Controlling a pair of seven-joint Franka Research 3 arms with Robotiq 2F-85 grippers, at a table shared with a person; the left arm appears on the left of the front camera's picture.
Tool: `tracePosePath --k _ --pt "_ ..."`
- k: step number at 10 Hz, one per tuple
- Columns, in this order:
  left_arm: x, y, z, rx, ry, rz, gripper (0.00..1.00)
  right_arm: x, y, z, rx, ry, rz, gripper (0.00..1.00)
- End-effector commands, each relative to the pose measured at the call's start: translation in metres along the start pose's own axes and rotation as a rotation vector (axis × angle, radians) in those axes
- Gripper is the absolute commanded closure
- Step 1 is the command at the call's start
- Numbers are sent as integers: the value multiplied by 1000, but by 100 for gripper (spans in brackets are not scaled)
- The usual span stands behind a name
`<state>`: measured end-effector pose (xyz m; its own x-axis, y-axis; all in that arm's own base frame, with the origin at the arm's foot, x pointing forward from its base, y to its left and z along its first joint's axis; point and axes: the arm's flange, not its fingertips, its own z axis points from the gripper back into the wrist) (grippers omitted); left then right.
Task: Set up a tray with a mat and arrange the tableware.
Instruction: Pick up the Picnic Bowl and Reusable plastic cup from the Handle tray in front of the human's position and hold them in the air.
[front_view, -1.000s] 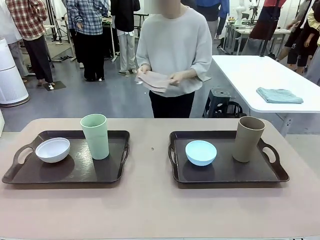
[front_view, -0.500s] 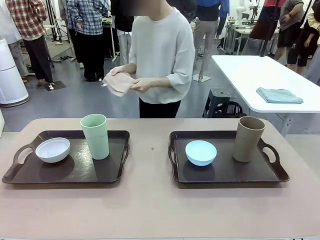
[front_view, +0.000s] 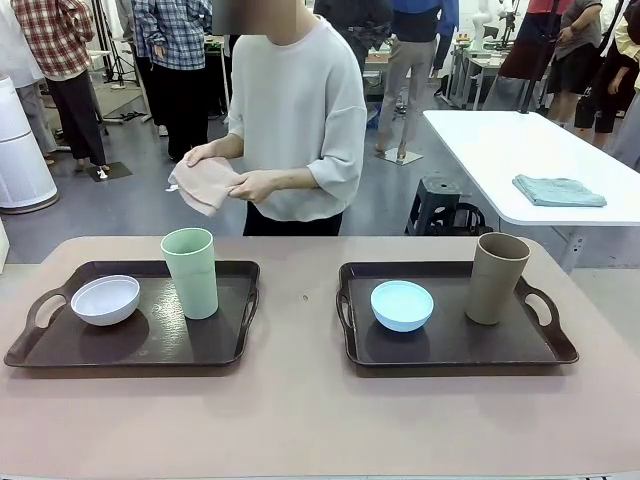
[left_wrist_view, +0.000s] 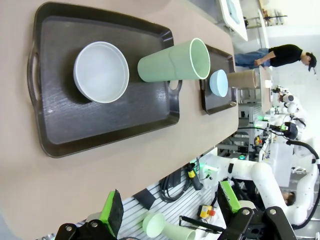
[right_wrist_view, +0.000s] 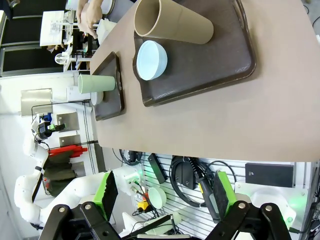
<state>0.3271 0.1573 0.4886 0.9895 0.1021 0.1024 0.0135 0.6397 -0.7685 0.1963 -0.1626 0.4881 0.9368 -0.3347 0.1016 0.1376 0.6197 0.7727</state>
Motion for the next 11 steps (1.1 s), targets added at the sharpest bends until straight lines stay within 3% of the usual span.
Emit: tracePosePath --k 1,11 --pt "1 0 2 -10 -10 10 0 0 -2 0 10 6 5 0" --pt "1 0 2 -10 -10 10 0 0 -2 0 10 6 5 0"
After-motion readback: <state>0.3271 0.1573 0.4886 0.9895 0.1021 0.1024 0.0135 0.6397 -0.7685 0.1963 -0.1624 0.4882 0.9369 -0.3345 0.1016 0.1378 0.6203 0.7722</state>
